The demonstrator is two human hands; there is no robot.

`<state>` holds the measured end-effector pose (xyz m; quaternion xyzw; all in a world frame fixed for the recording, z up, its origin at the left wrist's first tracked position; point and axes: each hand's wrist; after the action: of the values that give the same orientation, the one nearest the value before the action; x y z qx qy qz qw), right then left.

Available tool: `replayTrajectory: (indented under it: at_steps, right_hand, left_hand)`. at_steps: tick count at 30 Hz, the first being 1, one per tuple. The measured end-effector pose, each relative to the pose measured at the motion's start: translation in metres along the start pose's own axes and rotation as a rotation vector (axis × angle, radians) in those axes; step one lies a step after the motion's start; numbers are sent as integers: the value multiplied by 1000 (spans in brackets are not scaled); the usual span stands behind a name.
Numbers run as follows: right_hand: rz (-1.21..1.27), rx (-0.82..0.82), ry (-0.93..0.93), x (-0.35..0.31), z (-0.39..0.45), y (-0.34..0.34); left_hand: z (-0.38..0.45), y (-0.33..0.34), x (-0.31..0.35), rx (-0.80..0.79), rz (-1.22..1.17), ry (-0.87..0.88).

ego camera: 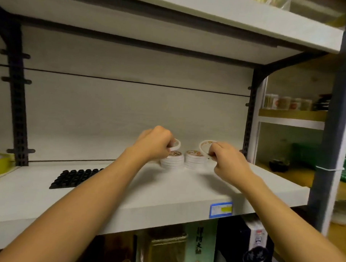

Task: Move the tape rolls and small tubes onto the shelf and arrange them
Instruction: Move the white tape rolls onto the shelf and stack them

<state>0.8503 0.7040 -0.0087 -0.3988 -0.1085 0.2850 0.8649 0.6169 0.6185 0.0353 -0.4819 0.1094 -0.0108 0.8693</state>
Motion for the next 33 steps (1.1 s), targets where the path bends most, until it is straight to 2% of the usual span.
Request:
replayTrajectory:
  at_steps: [3, 7, 11, 16, 24, 33]
  right_hand:
    - [22, 6, -87, 16, 25, 15]
    - [80, 14, -157, 32, 59, 37]
    - [118, -49, -215, 38, 95, 55]
    - [203, -89, -185, 46, 105, 87]
    - [357, -36, -204, 64, 112, 105]
    - [355, -90, -220, 55, 106, 105]
  left_hand:
    - [20, 11, 2, -4, -27, -24]
    - [42, 37, -1, -24, -177, -66]
    - [53, 62, -12, -21, -231, -75]
    - [55, 80, -30, -2, -228, -95]
    - [58, 95, -33, -7, -268, -17]
    - [56, 96, -30, -34, -286, -29]
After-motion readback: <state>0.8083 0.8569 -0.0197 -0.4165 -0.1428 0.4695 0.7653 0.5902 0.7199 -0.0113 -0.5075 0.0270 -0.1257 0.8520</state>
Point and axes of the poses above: each hand's wrist, its own z-axis towards the middle knuckle, its own y-axis out of the palm, x = y × z, and after that the axes turned 8 degrees about y, right-handed
